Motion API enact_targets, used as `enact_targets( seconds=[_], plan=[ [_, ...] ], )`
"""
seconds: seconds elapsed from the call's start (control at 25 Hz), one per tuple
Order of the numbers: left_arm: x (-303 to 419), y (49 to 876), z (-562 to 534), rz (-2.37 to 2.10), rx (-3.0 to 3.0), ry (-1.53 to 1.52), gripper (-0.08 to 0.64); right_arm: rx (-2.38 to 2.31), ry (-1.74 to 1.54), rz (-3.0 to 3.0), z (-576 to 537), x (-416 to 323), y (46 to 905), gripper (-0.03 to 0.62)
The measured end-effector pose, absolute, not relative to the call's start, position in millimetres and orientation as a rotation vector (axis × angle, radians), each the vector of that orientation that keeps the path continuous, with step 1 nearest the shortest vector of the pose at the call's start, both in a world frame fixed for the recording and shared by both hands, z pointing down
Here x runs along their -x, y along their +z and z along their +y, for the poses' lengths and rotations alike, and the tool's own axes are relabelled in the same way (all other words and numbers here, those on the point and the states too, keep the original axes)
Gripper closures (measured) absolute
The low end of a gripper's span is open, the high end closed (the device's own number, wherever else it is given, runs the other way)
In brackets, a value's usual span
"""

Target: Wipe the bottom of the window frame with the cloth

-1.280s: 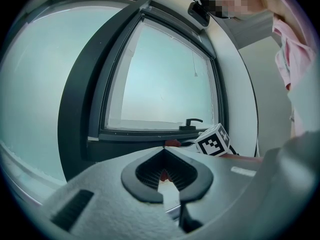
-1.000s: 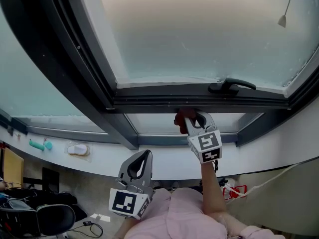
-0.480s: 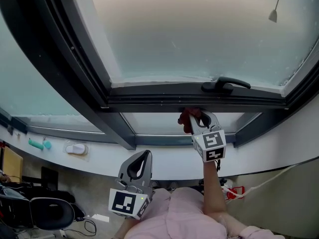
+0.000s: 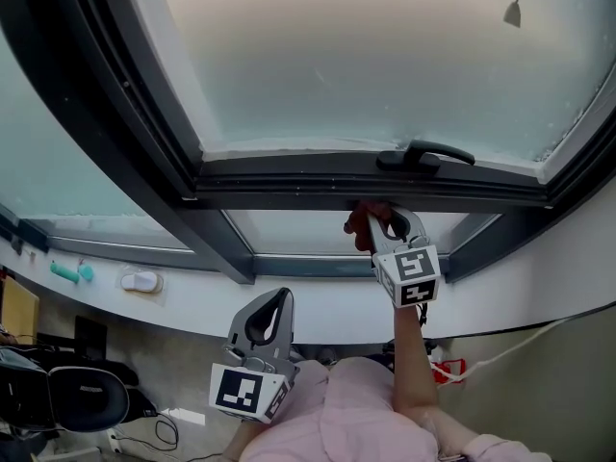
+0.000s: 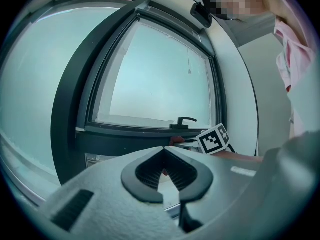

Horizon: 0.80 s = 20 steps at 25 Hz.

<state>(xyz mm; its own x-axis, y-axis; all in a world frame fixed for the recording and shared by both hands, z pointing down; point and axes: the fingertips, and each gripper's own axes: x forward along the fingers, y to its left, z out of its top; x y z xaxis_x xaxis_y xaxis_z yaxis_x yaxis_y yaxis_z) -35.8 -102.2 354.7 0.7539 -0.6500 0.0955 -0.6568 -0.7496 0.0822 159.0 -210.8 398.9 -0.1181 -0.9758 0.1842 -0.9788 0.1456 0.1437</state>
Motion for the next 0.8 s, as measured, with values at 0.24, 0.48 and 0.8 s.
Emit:
enact_targets(
  seconds=[0.24, 0.48, 0.8],
  plan=[
    [38, 354, -102, -1.083, -2.828, 0.086, 0.565, -1.919, 0.019, -2.18, -208, -164, 399, 0.536],
    [35, 355, -100, -1.056, -2.837, 0.087, 0.565, -1.948, 0.025, -2.153, -205, -174, 399, 0.535],
    [32, 354, -97, -1.034, -2.852, 0.084, 0.565, -2.005, 0.042, -2.121, -199, -191, 400, 0.535]
  ],
)
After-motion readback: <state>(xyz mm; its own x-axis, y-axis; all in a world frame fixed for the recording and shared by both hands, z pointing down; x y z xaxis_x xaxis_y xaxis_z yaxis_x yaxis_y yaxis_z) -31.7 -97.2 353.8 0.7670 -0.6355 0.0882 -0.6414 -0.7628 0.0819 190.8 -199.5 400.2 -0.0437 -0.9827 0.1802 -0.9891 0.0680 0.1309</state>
